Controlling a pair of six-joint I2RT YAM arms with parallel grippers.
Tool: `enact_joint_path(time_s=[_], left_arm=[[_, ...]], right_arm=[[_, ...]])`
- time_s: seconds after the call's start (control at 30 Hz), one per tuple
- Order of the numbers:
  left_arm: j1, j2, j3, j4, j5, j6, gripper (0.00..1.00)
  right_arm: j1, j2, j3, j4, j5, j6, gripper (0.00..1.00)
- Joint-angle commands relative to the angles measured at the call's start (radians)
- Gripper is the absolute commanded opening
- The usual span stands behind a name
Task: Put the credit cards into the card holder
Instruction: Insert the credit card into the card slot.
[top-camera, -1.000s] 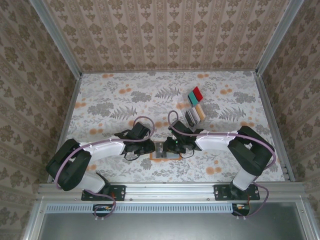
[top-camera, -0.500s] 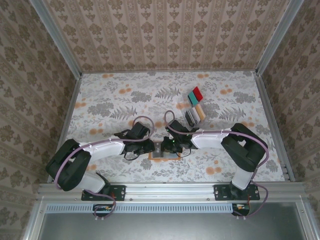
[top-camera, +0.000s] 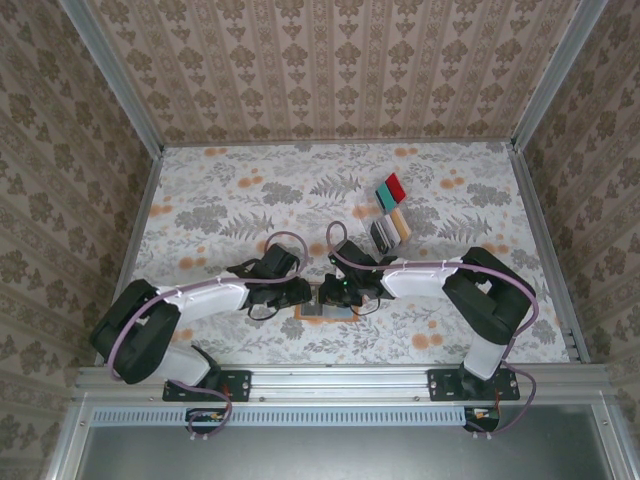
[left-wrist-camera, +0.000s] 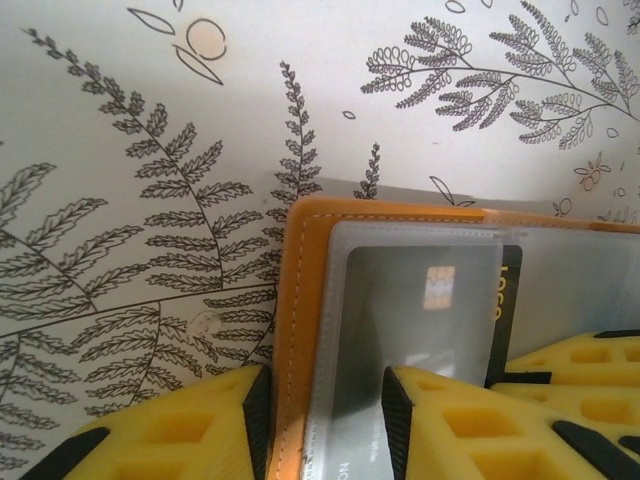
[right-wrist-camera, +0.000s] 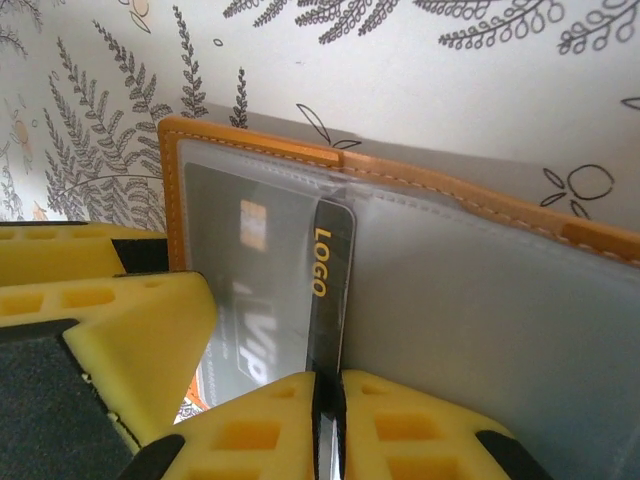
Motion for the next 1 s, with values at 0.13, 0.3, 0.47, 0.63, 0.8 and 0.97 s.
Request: enact_joint_path(time_s=[0.13, 0.3, 0.47, 0.63, 0.8, 0.97], left_arm=[[-0.007, -0.038, -0.015, 0.003, 0.002, 0.002, 0.39], [-0.007, -0.036, -0.014, -0.019, -0.016, -0.001, 0.39], [-0.006, -0.04, -0.016, -0.036, -0.034, -0.003, 0.39], [-0.006, -0.047, -0.007, -0.046, -0.039, 0.005, 0.4], [-0.006, -0.083, -0.001, -0.067, -0.059, 0.014, 0.47], [-0.006, -0.126, -0.001, -0.088, -0.083, 0.019, 0.51]], right_arm=[[0.011, 0.001, 0.006, 0.114, -0.054, 0.062, 0.14], [0.011, -0.037, 0.048, -0.041, 0.011, 0.019, 0.2], [0.007, -0.149, 0.093, -0.262, 0.164, -0.082, 0.31], [-0.016, -0.224, 0.191, -0.491, 0.337, -0.21, 0.35], [-0.101, -0.252, 0.298, -0.703, 0.544, -0.341, 0.37], [-0.198, -0.193, 0.405, -0.808, 0.644, -0.46, 0.36]])
